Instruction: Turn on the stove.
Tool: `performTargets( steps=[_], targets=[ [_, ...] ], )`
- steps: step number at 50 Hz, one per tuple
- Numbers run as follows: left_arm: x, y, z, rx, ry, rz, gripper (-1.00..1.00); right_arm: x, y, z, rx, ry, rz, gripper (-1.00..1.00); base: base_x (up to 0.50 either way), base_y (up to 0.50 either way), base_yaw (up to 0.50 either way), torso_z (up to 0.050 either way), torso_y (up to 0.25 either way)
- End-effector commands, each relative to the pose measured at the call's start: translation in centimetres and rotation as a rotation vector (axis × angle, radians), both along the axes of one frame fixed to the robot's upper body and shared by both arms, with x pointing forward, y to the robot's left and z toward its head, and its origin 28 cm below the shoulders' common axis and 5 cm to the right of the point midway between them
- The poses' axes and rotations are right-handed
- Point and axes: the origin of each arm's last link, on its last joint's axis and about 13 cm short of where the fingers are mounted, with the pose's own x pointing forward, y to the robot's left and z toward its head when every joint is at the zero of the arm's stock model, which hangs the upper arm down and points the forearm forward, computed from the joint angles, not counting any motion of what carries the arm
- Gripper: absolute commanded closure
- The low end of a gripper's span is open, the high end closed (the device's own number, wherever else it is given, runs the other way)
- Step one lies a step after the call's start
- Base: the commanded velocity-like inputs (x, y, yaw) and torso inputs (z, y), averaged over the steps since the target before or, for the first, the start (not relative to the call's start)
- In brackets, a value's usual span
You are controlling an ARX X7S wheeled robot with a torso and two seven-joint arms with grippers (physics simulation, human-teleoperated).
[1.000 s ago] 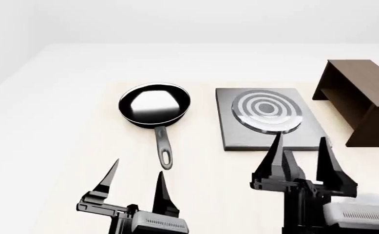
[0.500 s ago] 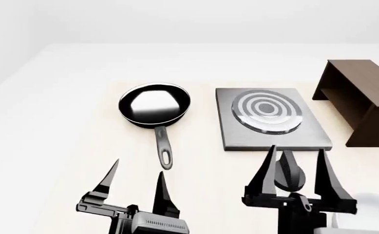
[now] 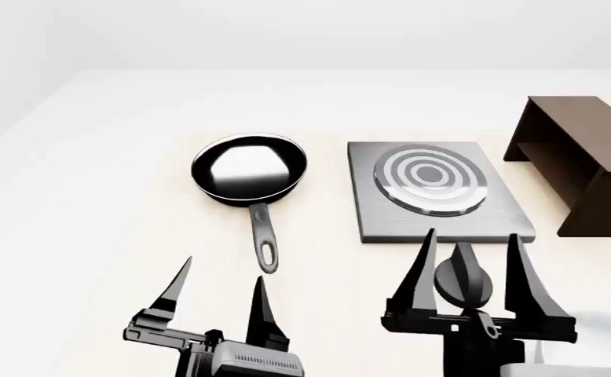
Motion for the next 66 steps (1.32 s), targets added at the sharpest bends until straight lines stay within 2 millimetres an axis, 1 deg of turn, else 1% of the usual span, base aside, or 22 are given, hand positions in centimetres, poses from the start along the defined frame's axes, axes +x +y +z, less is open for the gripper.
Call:
performTargets(
  steps=[1,7,9,11,12,25,29,32,48,56,60,61,63,66],
  targets=[
    [-0.2,-0.1,0.2,0.0,-0.001,0.0,-1.0,-0.1,0.4,0.6,-0.021,0.032,0.008,-1.0,0.0,0.0,0.0,0.0,0.0],
    [-0.2,-0.1,0.1,0.003,-0.002,0.001,-1.0,0.1,0.7,1.8,-0.043,0.047,0.026,-1.0,0.0,0.0,0.0,0.0,0.0],
    [-0.1,0.0,0.1,0.003,-0.002,0.001,-1.0,0.1,0.8,1.8,-0.053,0.053,0.031,-1.0,0.0,0.0,0.0,0.0,0.0],
    [-0.1,0.0,0.0,0.003,-0.002,0.001,-1.0,0.1,1.0,1.8,-0.069,0.062,0.051,-1.0,0.0,0.0,0.0,0.0,0.0],
    [0.0,0.0,0.0,0.003,-0.002,0.0,-1.0,0.2,1.2,1.6,-0.111,0.057,0.044,-1.0,0.0,0.0,0.0,0.0,0.0],
    [-0.2,-0.1,0.4,0.0,-0.002,-0.001,-1.0,0.0,2.1,2.2,-0.122,0.058,0.08,-1.0,0.0,0.0,0.0,0.0,0.0],
    [-0.2,-0.1,0.4,0.001,-0.006,0.0,-1.0,0.0,2.1,2.2,-0.118,0.053,0.084,-1.0,0.0,0.0,0.0,0.0,0.0],
    [0.0,-0.2,0.1,0.032,-0.012,-0.004,-1.0,-0.3,2.1,2.2,-0.137,0.038,0.08,-1.0,0.0,0.0,0.0,0.0,0.0],
    [0.0,0.1,-0.1,-0.028,-0.03,-0.031,-1.0,-0.5,2.1,1.8,-0.156,0.038,0.077,-1.0,0.0,0.0,0.0,0.0,0.0],
    [-0.4,-0.2,0.4,-0.013,-0.055,-0.074,-1.0,-0.6,2.1,1.8,-0.156,0.041,0.075,-1.0,0.0,0.0,0.0,0.0,0.0],
    [-0.8,-0.3,0.8,-0.017,-0.107,-0.135,-1.0,-0.5,1.9,1.6,-0.147,0.044,0.072,-1.0,0.0,0.0,0.0,0.0,0.0],
    [-1.0,-0.5,0.9,0.0,-0.136,-0.187,-1.0,-0.5,1.9,1.6,-0.147,0.043,0.071,-1.0,0.0,0.0,0.0,0.0,0.0],
    [-1.0,-0.8,0.8,0.043,-0.146,-0.201,-1.0,-0.6,1.9,1.6,-0.146,0.045,0.07,-1.0,0.0,0.0,0.0,0.0,0.0],
    [-1.0,-0.6,0.7,0.025,-0.148,-0.203,-1.0,-0.6,1.9,1.6,-0.143,0.045,0.07,-1.0,0.0,0.0,0.0,0.0,0.0]
  ],
)
